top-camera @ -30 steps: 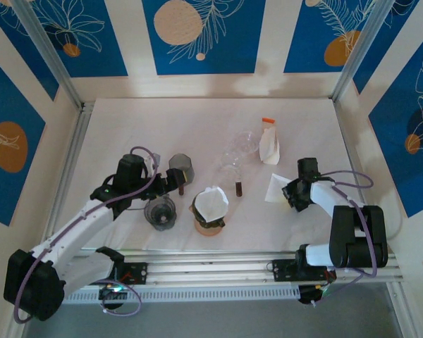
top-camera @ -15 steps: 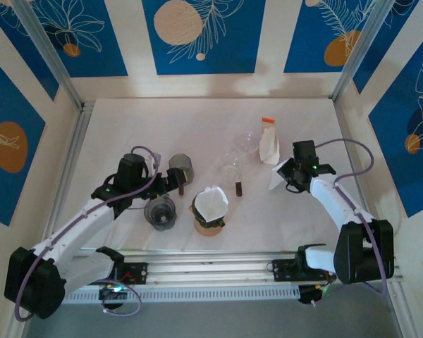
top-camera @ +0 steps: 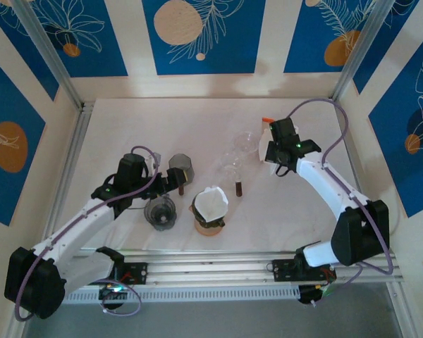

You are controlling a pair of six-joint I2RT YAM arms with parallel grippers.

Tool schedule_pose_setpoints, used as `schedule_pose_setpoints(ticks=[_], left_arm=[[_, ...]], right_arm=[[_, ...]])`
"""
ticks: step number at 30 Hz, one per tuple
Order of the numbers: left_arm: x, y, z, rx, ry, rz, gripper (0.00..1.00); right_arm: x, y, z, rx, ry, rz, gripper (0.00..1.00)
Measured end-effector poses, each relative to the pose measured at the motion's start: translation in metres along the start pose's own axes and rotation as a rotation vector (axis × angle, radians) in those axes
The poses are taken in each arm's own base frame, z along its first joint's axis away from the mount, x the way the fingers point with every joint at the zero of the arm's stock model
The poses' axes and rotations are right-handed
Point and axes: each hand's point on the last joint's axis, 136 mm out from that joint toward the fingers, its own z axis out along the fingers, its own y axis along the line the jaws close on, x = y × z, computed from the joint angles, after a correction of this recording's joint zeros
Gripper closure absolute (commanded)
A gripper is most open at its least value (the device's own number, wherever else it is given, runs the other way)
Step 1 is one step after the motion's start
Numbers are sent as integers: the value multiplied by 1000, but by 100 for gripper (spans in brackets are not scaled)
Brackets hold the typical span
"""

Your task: Place the coffee filter in the dripper

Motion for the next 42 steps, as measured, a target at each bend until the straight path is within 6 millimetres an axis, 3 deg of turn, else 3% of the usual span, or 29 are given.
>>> schedule_pose_setpoints(ticks=[11,21,33,35,42], left_arm=[[0,0,0,1,2,0,0],[0,0,0,1,2,0,0],[2,4,3,-11,14,-8,0],[2,4,3,-11,14,-8,0],[2,4,3,-11,14,-9,0]], right_arm=[[-8,2,25,141,18,-167,100],[-32,15,47,249,-16,-232,100],[-20,20,83,261,26,-224,100],[-18,18,87,259,37,-211,96],[-20,17,87,249,33,-171,66]])
